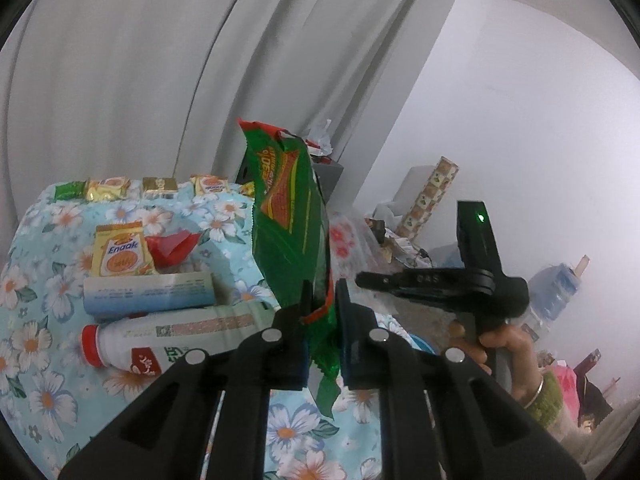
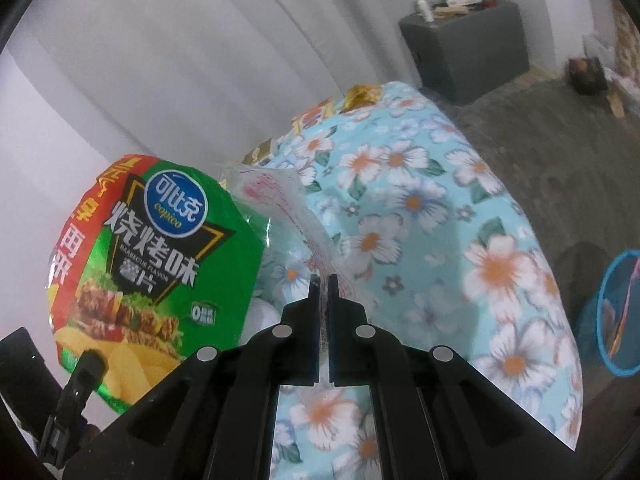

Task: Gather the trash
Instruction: 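Carry the green chip bag and clear plastic bag over the blue wastebasket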

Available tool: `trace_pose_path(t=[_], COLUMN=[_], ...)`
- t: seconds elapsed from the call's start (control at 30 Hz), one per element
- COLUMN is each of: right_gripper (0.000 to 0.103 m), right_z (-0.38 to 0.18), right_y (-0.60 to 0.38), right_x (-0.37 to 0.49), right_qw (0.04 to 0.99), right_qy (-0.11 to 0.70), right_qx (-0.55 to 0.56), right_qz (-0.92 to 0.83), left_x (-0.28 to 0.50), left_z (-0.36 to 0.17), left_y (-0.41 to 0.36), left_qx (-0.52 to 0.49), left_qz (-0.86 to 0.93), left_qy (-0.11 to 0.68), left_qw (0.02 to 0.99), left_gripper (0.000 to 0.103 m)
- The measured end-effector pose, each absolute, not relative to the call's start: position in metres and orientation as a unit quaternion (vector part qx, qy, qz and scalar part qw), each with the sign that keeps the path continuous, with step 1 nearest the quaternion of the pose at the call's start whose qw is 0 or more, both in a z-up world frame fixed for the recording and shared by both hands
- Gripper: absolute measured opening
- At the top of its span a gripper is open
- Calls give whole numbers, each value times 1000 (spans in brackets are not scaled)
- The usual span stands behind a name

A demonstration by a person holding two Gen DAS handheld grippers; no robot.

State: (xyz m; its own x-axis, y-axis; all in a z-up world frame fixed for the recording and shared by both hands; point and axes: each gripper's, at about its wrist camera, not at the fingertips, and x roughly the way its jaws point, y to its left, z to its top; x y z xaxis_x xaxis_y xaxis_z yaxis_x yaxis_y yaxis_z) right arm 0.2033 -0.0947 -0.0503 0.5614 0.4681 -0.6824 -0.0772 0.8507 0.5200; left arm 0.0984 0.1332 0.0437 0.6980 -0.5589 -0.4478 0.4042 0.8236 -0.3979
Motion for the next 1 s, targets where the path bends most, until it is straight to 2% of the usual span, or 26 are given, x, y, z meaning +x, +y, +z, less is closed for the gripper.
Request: trace_pose_path(t=[0.53, 1.0], right_gripper=[1, 1], right_z=[-42, -51], right_y=[-159, -269], right_x=[144, 78], right_qw=[861, 868], right_qy=[387, 330], right_qx=[299, 369], right_qz=[141, 51], left_x=[104, 106], left_z=[60, 70], left_y=[67, -56], left_qx=[-65, 8], left_qz=[-327, -434], left_qy=[272, 272], left_qw=[903, 859], left_gripper=[10, 10])
